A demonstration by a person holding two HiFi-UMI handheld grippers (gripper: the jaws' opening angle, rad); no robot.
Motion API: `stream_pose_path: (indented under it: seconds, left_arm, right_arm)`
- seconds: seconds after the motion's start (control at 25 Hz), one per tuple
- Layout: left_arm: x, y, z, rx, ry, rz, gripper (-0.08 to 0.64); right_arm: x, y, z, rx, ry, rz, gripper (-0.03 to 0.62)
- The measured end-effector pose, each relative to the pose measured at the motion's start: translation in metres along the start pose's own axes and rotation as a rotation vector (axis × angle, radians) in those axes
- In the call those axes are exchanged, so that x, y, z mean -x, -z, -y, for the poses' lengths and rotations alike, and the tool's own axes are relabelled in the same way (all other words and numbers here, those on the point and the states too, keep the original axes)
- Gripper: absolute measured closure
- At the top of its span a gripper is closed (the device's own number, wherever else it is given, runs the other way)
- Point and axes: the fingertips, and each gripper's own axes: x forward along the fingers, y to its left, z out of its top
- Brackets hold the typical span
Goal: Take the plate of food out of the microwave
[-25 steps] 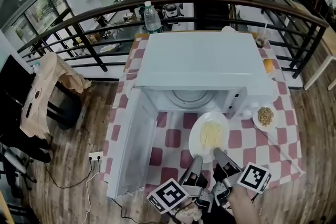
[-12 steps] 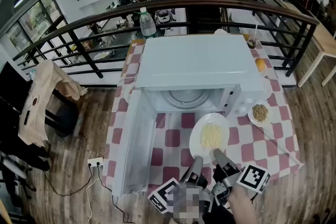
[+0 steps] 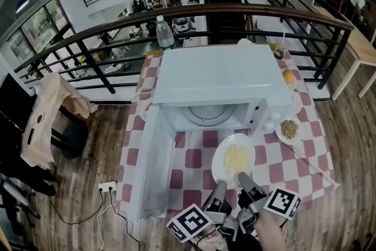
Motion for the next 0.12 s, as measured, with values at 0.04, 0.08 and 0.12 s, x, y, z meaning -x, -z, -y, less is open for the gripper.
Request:
stream_pose_path:
  seconds: [0.04,0.08,0.12]
  left_arm:
    - [0.0006,0.0000,0.0002,0.001,0.002,0.001,0.518]
    - [0.0011,-0.0002,0.0004,0.001,0.003,0.002,0.518]
    - [0.0016,-0.0004,0.0006,0.001,0.005,0.004,0.518]
  right_arm:
    - [-0.0002,0.0004,-0.0013,-0.001,-0.006,-0.001,0.560]
    - [-0.0009,0.0006,-0.0035,-0.001,-0.019,-0.001,0.561]
    - [-0.0019,0.0007,-0.0061,0.000,-0.035,-0.001,0.560]
